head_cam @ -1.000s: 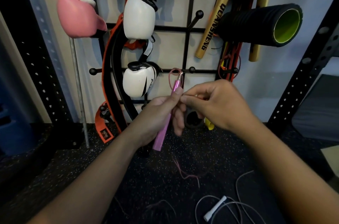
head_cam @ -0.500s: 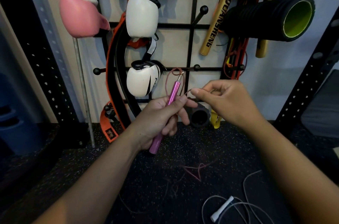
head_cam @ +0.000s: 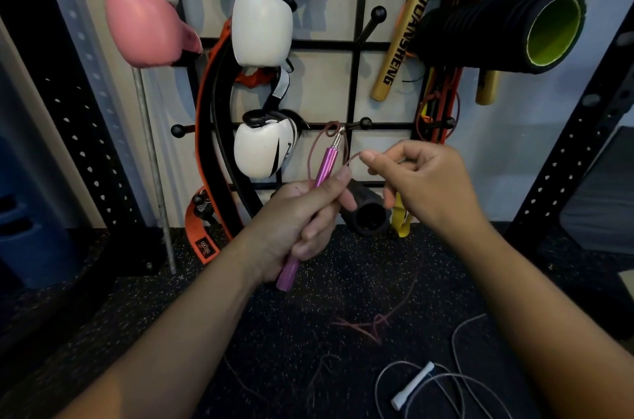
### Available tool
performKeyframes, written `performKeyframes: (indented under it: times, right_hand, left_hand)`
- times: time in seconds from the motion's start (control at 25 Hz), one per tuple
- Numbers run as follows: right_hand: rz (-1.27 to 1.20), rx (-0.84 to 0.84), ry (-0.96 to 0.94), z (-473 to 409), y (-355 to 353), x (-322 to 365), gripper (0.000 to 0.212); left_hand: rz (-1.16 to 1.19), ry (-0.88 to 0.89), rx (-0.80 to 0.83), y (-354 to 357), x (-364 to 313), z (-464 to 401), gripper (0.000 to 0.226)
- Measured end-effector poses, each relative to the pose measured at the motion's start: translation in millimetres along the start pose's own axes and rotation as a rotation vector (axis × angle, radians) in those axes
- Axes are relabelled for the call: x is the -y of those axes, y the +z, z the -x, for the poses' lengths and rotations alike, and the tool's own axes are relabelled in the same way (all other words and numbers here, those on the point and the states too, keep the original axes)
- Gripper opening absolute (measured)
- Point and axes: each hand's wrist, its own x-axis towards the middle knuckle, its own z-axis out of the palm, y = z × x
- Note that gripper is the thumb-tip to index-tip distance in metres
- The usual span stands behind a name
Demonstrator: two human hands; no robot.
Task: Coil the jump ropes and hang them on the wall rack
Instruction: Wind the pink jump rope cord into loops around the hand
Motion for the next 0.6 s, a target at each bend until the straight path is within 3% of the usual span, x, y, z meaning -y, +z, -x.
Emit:
performKeyframes:
  times: [0.08, 0.16, 0.24, 0.32, 0.4, 0.48, 0.6]
  right_hand:
    - [-0.045, 0.057, 0.037, 5, 8, -7, 0.03]
    - [-0.098, 0.3, 0.11, 16, 20, -13, 0.035]
    - [-0.077, 0.571, 0.151, 27, 31, -17, 0.033]
    - [-0.054, 0.764, 0.196, 31, 36, -14, 0.03]
    - [0.038, 0.833, 0.194, 26, 31, -3, 0.031]
    - [0.256, 0.772, 0.035, 17, 18, 16, 0.025]
    - [0.375, 0.477, -0.051, 5, -2, 34, 0.015]
  left_hand:
    - [0.222, 0.024, 0.048, 8, -9, 3, 0.033]
    - [0.475, 0.111, 0.032, 12, -18, 1, 0.035]
    - [0.501, 0.249, -0.063, 6, -21, -5, 0.036]
    - [0.255, 0.32, -0.244, -7, -23, -10, 0.036]
    - [-0.194, 0.275, -0.335, -18, -22, -6, 0.032]
    - [-0.576, 0.133, -0.249, -23, -19, 0, 0.027]
    - [-0.592, 0.004, -0.123, -19, -8, 2, 0.037]
